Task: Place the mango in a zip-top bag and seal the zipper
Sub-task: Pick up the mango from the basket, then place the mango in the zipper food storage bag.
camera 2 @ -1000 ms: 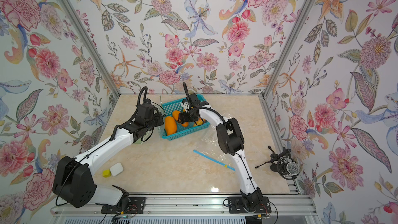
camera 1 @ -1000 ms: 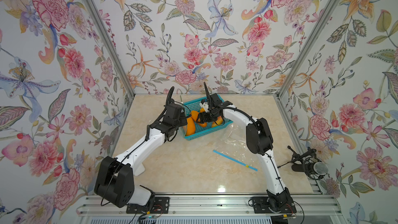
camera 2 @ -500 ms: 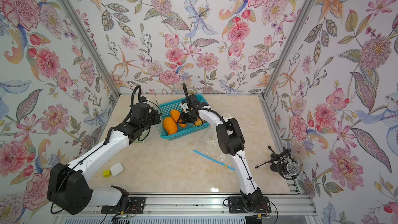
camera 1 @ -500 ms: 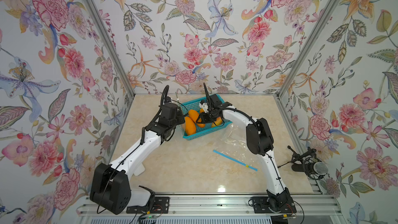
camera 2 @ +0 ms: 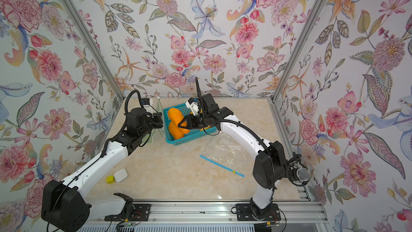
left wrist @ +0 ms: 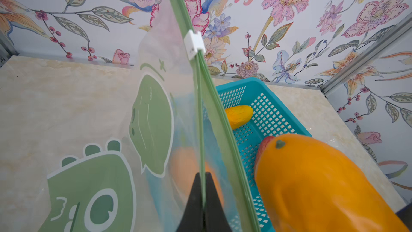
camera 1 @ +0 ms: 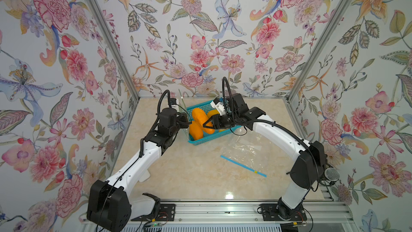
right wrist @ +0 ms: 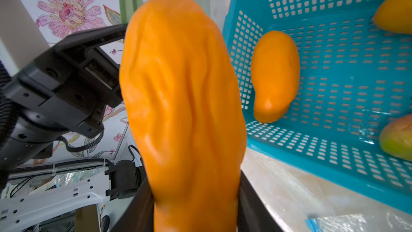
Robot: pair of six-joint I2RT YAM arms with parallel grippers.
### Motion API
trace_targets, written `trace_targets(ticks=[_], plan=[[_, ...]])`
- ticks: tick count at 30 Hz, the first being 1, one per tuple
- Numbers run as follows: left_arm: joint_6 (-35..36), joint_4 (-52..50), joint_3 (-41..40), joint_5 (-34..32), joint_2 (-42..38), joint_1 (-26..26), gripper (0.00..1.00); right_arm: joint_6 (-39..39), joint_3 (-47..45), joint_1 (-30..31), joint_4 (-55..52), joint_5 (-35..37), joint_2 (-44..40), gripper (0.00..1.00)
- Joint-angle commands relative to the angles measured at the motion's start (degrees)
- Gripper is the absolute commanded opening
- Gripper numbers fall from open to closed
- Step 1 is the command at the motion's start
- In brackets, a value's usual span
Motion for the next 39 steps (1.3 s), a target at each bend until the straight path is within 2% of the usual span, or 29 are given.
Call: trace_targets(ticks=[1,6,10,12,22,31,39], plan=[[5.54,3.54,-0.99,2.12,-0.86,1.07,0.0,3.56,-1.83,1.07,1.43,-4.21,-1.98,0.13],[5.27,-1.33,2.29,0.89,1.75,2.88,0.0,4.41,-4.71,1.72,1.37,-5.02,-4.44,0.08],[2.54,-14.58,10.56,-5.9,6.46,2.8,0.0,3.7,-7.77,2.23,1.45,-5.77,-5.45,0.08],[1.94,-16.62,12.16,-7.06,7.48,2.3,0.0,3.36,-8.5,2.86,2.39,-7.09,-5.18,0.08],[2.09,-14.4,12.13,-15.04,10.0,-0.57,0.0,2.93,-7.13,5.95,4.97,-14.89,-2.4,0.08],[2.46,-9.69,7.3,-15.14,7.38,-2.32,0.0,5.45,-7.39,5.66,5.66,-15.57,2.29,0.07],[3.73,-7.37,2.59,-14.2,4.11,-2.63,0.0,9.25,-7.31,2.91,7.97,-15.66,4.93,0.06]])
